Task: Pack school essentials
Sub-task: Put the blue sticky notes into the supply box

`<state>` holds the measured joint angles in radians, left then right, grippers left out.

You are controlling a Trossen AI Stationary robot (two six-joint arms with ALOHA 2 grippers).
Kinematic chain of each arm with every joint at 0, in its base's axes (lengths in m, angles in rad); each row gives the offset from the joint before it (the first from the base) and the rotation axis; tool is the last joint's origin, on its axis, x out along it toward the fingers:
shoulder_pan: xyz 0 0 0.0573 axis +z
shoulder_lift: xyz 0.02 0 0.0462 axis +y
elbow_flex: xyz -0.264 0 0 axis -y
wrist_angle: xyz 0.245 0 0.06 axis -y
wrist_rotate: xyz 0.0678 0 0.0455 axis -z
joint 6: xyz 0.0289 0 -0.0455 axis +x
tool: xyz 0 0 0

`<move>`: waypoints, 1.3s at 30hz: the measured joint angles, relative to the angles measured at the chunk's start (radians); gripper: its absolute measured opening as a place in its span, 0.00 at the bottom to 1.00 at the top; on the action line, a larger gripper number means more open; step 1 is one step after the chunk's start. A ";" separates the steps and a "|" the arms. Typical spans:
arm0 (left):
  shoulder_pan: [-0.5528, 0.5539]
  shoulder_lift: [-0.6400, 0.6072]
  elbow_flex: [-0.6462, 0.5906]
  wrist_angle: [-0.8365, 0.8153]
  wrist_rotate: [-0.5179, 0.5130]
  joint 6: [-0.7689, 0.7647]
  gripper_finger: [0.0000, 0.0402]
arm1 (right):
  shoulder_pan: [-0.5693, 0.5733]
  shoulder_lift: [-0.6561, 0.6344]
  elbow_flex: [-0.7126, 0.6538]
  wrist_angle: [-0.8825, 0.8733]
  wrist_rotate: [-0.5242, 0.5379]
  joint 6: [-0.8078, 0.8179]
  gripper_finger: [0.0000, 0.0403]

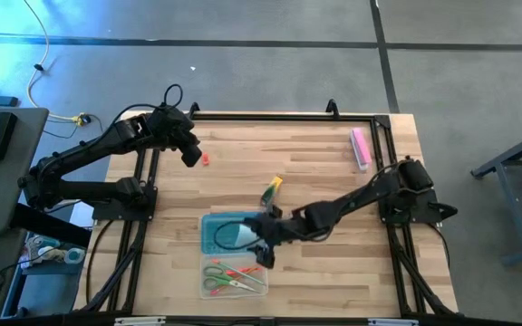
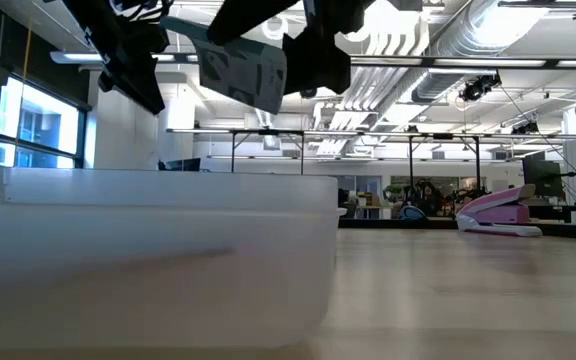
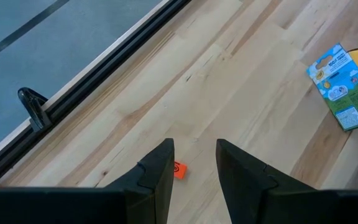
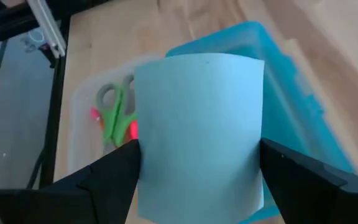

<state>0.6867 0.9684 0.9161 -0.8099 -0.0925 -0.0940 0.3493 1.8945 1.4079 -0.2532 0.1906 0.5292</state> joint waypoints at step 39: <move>0.000 0.000 0.000 0.007 0.000 0.000 0.27 | 0.153 0.352 0.371 -0.260 -0.013 -0.123 0.91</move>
<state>0.6868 0.9684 0.9161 -0.8028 -0.0925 -0.0940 0.5022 2.2463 1.7794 -0.5129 0.1780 0.4060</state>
